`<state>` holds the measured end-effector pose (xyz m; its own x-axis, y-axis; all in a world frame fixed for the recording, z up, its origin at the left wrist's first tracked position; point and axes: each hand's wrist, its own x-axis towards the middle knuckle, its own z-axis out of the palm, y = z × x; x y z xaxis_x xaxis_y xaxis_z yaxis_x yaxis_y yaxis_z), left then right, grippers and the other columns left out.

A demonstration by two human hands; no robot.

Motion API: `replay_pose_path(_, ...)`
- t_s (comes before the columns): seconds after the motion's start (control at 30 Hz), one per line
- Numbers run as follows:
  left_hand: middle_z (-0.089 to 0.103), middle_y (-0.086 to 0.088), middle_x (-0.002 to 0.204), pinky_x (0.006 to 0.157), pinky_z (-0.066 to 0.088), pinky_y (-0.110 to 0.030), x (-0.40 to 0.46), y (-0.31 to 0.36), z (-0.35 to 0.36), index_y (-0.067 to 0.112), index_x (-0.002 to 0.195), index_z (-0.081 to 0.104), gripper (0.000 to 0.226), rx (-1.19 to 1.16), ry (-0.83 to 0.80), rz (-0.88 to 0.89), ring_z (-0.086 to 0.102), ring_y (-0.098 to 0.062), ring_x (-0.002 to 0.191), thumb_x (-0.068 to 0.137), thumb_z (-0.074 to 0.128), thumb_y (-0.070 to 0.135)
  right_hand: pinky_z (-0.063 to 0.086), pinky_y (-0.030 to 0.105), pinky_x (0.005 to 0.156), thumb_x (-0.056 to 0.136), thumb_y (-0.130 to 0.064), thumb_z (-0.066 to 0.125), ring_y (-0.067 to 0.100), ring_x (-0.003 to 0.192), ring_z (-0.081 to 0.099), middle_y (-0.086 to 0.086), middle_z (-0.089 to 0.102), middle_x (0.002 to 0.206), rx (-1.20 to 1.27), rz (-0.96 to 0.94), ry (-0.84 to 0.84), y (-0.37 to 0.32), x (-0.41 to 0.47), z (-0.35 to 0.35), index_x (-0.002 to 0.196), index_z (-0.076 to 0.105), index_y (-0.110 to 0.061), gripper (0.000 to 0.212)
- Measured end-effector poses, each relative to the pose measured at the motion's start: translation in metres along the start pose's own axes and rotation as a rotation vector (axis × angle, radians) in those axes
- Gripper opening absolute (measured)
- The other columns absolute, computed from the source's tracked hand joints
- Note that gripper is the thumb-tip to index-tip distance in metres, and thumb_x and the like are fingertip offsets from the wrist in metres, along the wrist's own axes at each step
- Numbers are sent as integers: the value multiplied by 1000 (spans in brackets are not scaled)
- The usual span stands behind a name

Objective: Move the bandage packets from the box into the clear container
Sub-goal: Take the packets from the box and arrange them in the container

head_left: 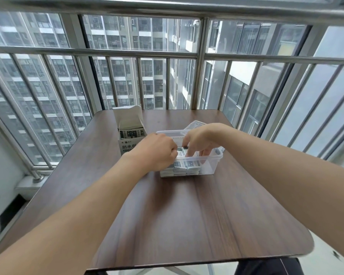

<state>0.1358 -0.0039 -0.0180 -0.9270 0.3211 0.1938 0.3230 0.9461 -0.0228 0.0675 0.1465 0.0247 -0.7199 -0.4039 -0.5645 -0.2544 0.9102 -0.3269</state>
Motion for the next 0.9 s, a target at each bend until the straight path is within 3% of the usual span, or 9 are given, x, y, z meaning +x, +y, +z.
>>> replay_pose_path(0.17,68,-12,81,68,24,-32,-2,6,-5,11,70,59,32,46,53,13,54,-32,79,94,40,20,62,40,78,96,-3,61,42,93,72,22,51,120,-2,14,17,-1,2,1,131,53,5,37)
replay_pose_path(0.27,69,-12,82,71,22,-30,-4,7,-7,14,68,55,32,55,75,13,57,-33,83,96,39,20,62,43,78,98,-4,60,38,77,72,23,48,130,17,27,24,-2,0,2,139,45,4,45)
replay_pose_path(0.37,69,-12,82,85,36,-32,-5,6,-7,15,67,52,33,62,68,6,55,-32,81,96,38,21,60,47,83,99,-5,57,35,66,71,23,42,137,42,30,30,-2,-4,2,146,38,2,50)
replay_pose_path(0.47,68,-11,81,101,38,-35,-5,6,-7,19,60,40,35,71,59,11,46,-28,72,95,38,20,58,48,88,100,-6,57,40,78,74,24,34,150,51,43,36,-2,-9,-1,147,37,-1,52)
replay_pose_path(0.57,68,-8,81,99,41,-36,-3,4,-6,17,67,53,31,57,40,4,50,-28,73,94,39,21,58,48,89,100,-6,56,43,85,73,25,30,155,43,51,47,-3,-14,-4,149,35,-2,53)
replay_pose_path(0.67,72,-4,94,95,44,-35,-5,1,-8,15,88,70,30,-20,50,4,63,-27,89,94,41,22,60,47,85,100,-7,57,44,86,74,24,30,156,35,27,70,-5,-19,-8,149,37,-2,53)
replay_pose_path(0.77,72,1,113,89,50,-35,-11,-5,-20,18,111,73,28,-205,232,-46,65,-22,104,93,51,20,63,42,74,97,-10,62,33,83,75,21,55,138,30,-59,189,-7,-18,-15,142,49,-4,47)
replay_pose_path(0.9,72,3,99,84,53,-24,-32,-32,-46,12,104,71,23,-492,847,-228,65,-10,92,84,60,9,60,23,61,92,-12,69,13,73,73,6,73,101,204,-450,537,-25,-22,-18,109,71,-8,17)
